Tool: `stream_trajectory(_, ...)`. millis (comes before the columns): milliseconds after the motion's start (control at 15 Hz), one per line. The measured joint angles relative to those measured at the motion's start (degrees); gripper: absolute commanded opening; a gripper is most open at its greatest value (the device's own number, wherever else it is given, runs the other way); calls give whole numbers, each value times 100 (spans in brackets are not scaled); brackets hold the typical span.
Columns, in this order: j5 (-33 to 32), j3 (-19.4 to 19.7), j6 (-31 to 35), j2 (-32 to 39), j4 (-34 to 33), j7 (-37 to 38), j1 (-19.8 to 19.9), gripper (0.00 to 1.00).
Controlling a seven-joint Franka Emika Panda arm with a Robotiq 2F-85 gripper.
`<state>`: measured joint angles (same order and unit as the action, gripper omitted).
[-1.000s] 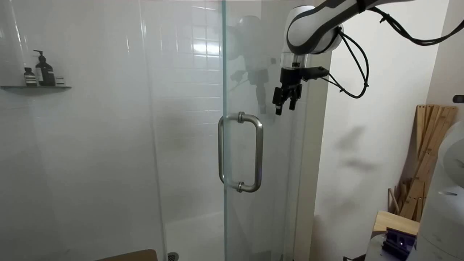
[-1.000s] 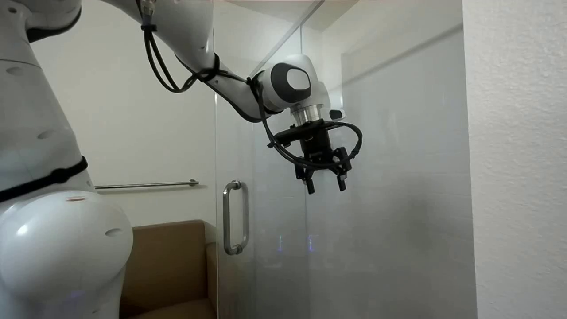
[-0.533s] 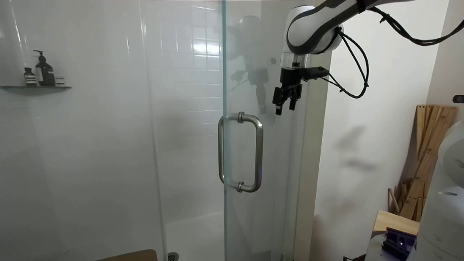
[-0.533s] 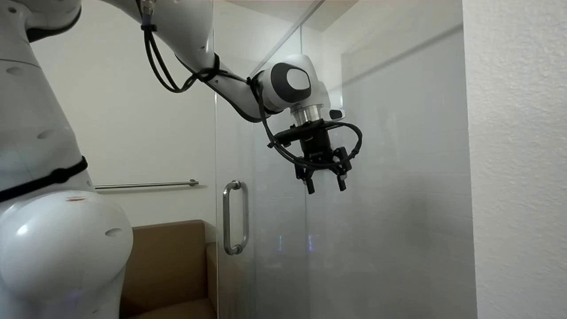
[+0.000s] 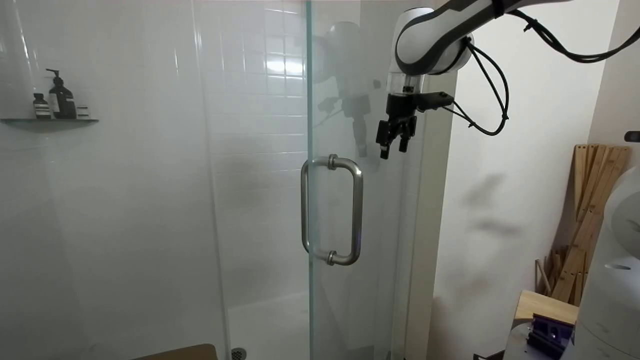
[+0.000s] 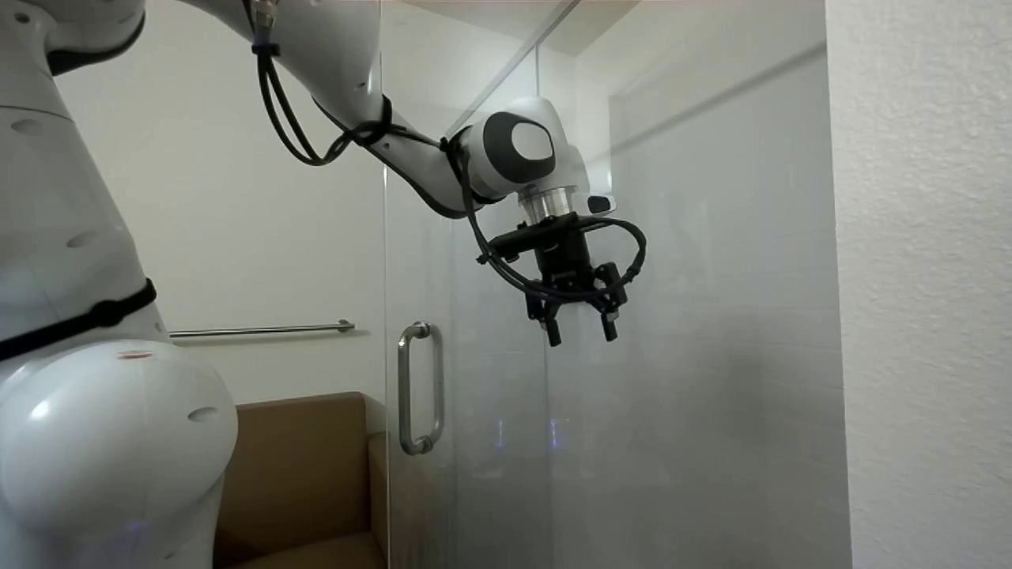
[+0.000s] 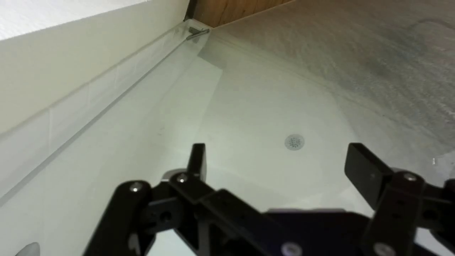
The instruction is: Close the glass door.
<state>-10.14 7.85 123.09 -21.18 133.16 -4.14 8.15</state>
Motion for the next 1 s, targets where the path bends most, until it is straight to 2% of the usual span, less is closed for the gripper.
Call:
stream_trajectory(267,0,-76,-256,-86,38,-1,-12,100)
stream_trajectory(600,-62,-183,-931,-629,375,-137,-48,100)
stream_trajectory(800,-56,-190,-1185,-1047,678,-395,-245,100)
stream_trajectory(1000,36,-193,-1151,-1474,966,-451,-495,100)
